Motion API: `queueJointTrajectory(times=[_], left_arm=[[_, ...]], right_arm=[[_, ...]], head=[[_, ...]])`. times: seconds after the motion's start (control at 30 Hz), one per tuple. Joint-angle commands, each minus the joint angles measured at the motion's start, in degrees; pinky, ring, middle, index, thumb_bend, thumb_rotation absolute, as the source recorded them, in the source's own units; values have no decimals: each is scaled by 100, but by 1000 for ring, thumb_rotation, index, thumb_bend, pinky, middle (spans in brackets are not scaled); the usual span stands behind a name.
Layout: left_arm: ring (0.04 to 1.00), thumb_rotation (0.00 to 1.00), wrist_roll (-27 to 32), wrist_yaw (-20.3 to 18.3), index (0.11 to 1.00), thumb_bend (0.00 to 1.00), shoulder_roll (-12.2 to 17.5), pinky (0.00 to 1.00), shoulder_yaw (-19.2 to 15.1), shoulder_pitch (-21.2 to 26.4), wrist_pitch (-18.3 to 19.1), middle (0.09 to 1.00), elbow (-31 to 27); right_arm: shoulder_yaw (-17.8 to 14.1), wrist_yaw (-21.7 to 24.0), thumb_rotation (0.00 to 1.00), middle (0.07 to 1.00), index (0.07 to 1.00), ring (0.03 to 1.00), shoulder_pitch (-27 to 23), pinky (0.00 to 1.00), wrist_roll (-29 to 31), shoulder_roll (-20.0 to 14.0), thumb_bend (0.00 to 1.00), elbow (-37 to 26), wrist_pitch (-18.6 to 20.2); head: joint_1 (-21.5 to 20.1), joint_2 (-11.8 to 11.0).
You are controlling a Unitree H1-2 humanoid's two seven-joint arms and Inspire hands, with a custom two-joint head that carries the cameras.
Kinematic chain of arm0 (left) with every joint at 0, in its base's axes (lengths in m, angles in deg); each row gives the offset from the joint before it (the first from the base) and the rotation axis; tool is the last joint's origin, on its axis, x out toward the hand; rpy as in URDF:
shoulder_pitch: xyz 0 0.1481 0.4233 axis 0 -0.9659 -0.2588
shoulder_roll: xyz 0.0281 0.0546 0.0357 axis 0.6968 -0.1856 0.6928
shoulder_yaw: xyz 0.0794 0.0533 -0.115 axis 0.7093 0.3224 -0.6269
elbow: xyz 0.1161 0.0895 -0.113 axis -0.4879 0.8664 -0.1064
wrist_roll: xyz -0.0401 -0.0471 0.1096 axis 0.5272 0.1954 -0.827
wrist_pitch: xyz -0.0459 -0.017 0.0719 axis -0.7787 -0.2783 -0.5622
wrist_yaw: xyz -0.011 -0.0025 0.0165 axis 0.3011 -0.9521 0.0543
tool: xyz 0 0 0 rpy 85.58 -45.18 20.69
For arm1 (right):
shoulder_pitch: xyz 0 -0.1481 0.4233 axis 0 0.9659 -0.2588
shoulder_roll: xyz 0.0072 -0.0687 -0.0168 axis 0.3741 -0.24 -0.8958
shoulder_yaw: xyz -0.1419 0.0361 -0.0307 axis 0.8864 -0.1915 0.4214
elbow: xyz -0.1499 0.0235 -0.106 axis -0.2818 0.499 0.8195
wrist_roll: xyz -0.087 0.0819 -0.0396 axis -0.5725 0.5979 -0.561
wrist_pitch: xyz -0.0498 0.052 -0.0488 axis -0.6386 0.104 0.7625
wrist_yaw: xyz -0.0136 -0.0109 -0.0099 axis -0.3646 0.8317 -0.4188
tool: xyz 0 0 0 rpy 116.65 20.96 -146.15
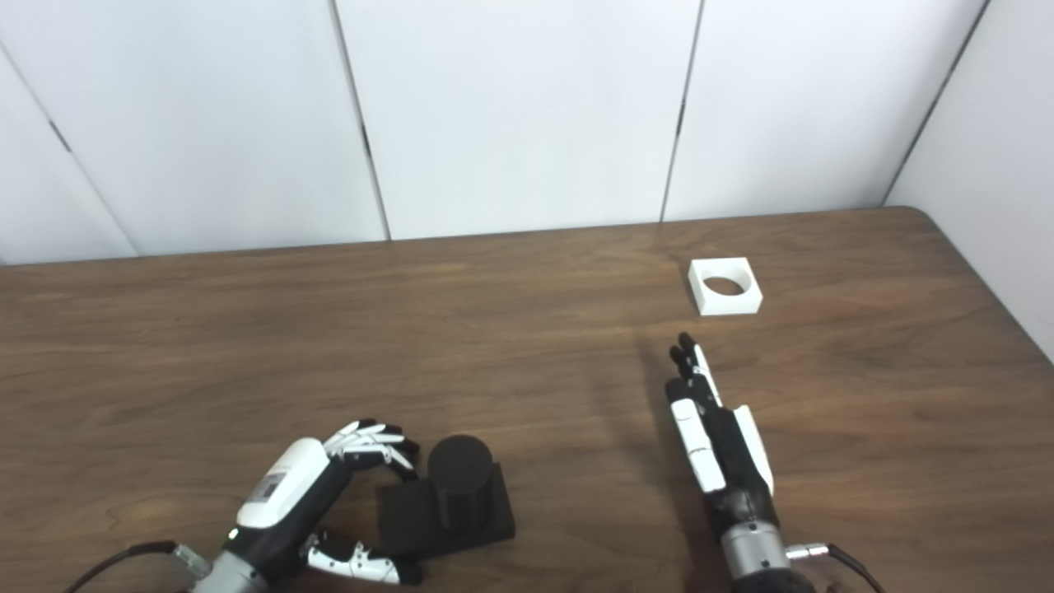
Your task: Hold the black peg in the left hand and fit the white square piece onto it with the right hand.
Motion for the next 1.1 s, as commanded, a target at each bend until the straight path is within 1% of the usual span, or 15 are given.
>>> queueJointTrajectory(times=[0.0, 0.2, 0.33, 0.43, 0.53, 0.57, 0.6, 0.67, 0.73, 0.8, 0.83, 0.87, 0.93, 0.97, 1.07], left_arm=[[856, 45, -455, -287, 489, 514, 27, 953, 164, -120, 242, 784, 53], [844, 47, -1281, -282, 488, 515, 3, 919, 246, -128, 401, 780, -57], [830, 47, -1847, -83, 487, 519, -79, 909, 311, -148, 451, 766, -74], [824, 47, -2057, -9, 487, 519, -162, 905, 314, -180, 470, 762, -111], [827, 47, -2122, -29, 488, 518, -204, 907, 305, -207, 506, 763, -161], [829, 47, -2118, -27, 488, 518, -206, 905, 306, -212, 509, 765, -172], [828, 47, -2117, -35, 488, 518, -208, 903, 309, -223, 521, 764, -193], [829, 46, -2115, -49, 488, 518, -206, 903, 314, -240, 533, 765, -218], [828, 46, -2095, -67, 488, 518, -208, 900, 309, -251, 542, 765, -243], [827, 46, -2031, -75, 488, 518, -216, 897, 294, -256, 543, 764, -266], [824, 46, -1999, -59, 488, 518, -227, 892, 289, -255, 535, 763, -259], [823, 46, -1969, -48, 488, 518, -238, 891, 286, -255, 528, 763, -254], [822, 45, -1959, -51, 487, 518, -252, 889, 289, -252, 528, 762, -260], [819, 45, -1966, -66, 487, 518, -258, 884, 294, -249, 535, 760, -271], [813, 45, -1951, -102, 487, 518, -267, 870, 289, -245, 549, 759, -279]], right_arm=[[84, 60, 1000, 977, 1000, 1000, -5, 1000, 9, 356, 566, -146, 38], [62, 54, 1000, 973, 1000, 1000, 5, 1000, 59, 335, 575, -220, 120], [29, 102, 1000, 975, 1000, 1000, 10, 1000, 204, 295, 561, -239, 117], [5, 105, 1000, 972, 1000, 1000, 21, 1000, 214, 237, 561, -320, 211], [-53, 137, 1000, 975, 1000, 1000, -1, 1000, 258, 181, 554, -482, 390], [-75, 152, 986, 986, 1000, 1000, -21, 1000, 268, 156, 540, -552, 462], [-108, 163, 981, 989, 1000, 1000, -56, 1000, 265, 118, 533, -635, 554], [-156, 191, 899, 989, 1000, 1000, -102, 1000, 240, 54, 555, -742, 681], [-166, 230, 825, 989, 1000, 1000, -197, 1000, -111, -160, 580, -877, 935], [-182, 315, 779, 984, 1000, 997, -336, 1000, -523, -434, 611, -1020, 1217], [-213, 389, 717, 985, 1000, 994, -413, 1000, -622, -564, 639, -1065, 1331], [-261, 474, 708, 986, 1000, 993, -493, 1000, -664, -677, 643, -1098, 1423], [-370, 607, 638, 990, 1000, 991, -646, 1000, -668, -851, 683, -1111, 1550], [-436, 666, 568, 989, 1000, 988, -740, 1000, -655, -946, 736, -1093, 1594], [-564, 859, 440, 993, 996, 993, -1031, 1000, -713, -1297, 859, -990, 1678]], head=[[-28, 22], [-45, 73], [-45, 65], [-71, 57], [-108, 42], [-108, 42], [-243, -21], [-293, -43], [-447, -149], [-447, -149], [-566, -232], [-601, -255], [-648, -298], [-659, -324], [-677, -364]])
